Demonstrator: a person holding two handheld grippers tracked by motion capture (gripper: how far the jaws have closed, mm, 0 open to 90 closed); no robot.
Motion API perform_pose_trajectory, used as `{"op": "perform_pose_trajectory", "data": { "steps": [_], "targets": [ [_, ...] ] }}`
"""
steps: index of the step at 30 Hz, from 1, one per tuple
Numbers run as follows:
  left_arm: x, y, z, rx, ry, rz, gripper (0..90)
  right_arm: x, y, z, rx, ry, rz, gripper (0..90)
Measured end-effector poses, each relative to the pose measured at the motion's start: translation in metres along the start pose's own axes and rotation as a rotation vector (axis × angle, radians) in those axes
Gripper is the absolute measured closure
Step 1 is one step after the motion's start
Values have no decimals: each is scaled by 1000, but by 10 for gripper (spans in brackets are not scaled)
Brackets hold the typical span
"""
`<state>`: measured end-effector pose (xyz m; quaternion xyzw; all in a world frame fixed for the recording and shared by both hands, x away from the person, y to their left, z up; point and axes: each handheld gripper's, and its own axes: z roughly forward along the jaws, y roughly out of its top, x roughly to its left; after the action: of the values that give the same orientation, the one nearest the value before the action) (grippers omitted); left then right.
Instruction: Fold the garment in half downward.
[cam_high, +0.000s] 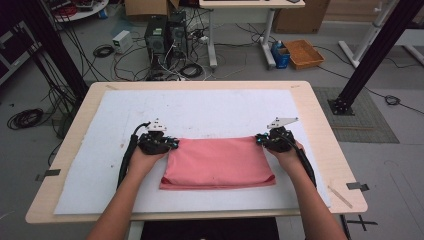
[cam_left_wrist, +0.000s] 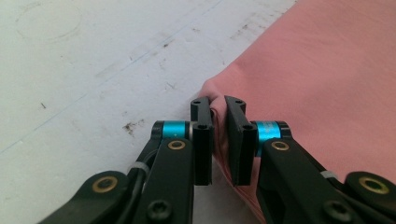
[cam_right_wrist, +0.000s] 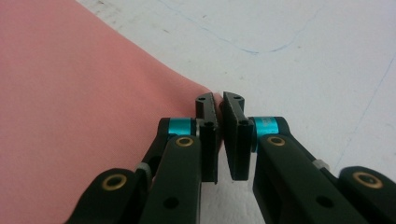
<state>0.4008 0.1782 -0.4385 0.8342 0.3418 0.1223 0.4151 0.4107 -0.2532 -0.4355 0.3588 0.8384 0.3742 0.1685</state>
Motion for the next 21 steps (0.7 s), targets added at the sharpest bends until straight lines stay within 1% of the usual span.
{"op": "perform_pose_trajectory", "data": {
  "steps": [1,4,5,7,9,10,12,14,16,17,18,19,21],
  "targets": [
    [0,0,1,-2,1,-2,815,-1,0,2,7,1,2,853],
    [1,-1,2,2,9,5,800,-2,1,4,6,0,8,852],
    [0,-1,2,0,15,5,783,-2,0,4,6,0,10,849],
    [0,-2,0,-4,42,7,716,-1,0,4,6,-2,20,829],
    [0,-3,-2,-12,53,7,667,0,-1,2,-9,-14,28,767],
    [-1,-4,-4,-14,57,1,621,0,-1,1,-15,-25,35,695],
    [-2,-6,-9,-26,52,-4,535,-1,-1,-3,-34,-19,66,609],
    [-3,-9,-14,-37,49,-7,472,-1,-2,-7,-48,-30,73,519],
    [-5,-10,-19,-37,40,-16,430,-1,-3,-9,-54,-21,81,493],
    [-5,-9,-22,-38,35,-13,390,0,-3,-11,-56,-22,79,451],
    [-6,-9,-24,-43,32,-10,364,1,-3,-13,-57,-25,88,431],
    [-8,-9,-27,-49,30,-2,356,1,-3,-15,-64,-18,90,419],
    [-10,-8,-32,-60,29,10,319,3,-3,-20,-83,-9,83,389]
  ]
}}
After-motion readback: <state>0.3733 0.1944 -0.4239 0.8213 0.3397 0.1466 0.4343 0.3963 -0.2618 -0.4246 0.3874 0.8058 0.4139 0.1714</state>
